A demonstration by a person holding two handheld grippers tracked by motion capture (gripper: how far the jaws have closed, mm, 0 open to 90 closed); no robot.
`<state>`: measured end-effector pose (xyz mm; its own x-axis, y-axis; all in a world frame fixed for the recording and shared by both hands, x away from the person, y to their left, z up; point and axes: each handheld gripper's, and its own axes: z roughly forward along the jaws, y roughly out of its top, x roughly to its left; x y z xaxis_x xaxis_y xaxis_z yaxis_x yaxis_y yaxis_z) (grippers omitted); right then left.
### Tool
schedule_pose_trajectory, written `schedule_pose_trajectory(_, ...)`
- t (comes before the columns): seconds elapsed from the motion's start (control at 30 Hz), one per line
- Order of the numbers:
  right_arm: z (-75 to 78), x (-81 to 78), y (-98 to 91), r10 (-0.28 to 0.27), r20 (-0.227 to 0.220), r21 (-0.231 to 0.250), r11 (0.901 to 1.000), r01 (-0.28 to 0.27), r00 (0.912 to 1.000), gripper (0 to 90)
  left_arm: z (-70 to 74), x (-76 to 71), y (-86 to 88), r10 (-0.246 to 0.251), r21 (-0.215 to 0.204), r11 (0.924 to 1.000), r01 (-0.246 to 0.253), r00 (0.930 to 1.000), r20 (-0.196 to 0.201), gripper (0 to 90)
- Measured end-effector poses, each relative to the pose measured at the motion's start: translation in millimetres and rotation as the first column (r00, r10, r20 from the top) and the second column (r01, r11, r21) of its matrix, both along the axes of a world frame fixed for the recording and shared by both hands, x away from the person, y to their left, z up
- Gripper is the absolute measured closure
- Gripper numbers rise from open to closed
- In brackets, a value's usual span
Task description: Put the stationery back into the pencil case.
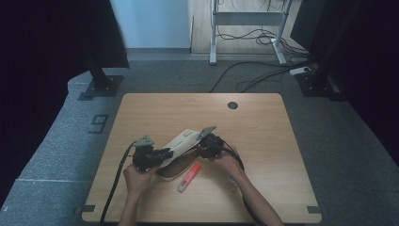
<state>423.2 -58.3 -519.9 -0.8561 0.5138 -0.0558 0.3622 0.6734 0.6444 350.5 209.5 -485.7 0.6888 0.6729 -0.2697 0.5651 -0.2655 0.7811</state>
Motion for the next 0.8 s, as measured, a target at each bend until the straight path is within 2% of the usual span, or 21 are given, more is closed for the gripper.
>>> schedule_pose_trajectory(0.43,0.0,13.2,10.1,-0.020,0.006,0.017,0.9997,0.020,0.9998,58.7,0.0,-0.1,0.1,-0.002,-0.002,1.0000,0.002,1.0000,0.001,74.4)
schedule_pose_trajectory(0.8,10.0,9.4,-4.5,-0.031,-0.015,0.051,0.9982,0.032,0.9994,64.2,-0.2,0.4,0.6,-0.003,-0.008,1.0000,0.003,1.0000,0.000,74.3)
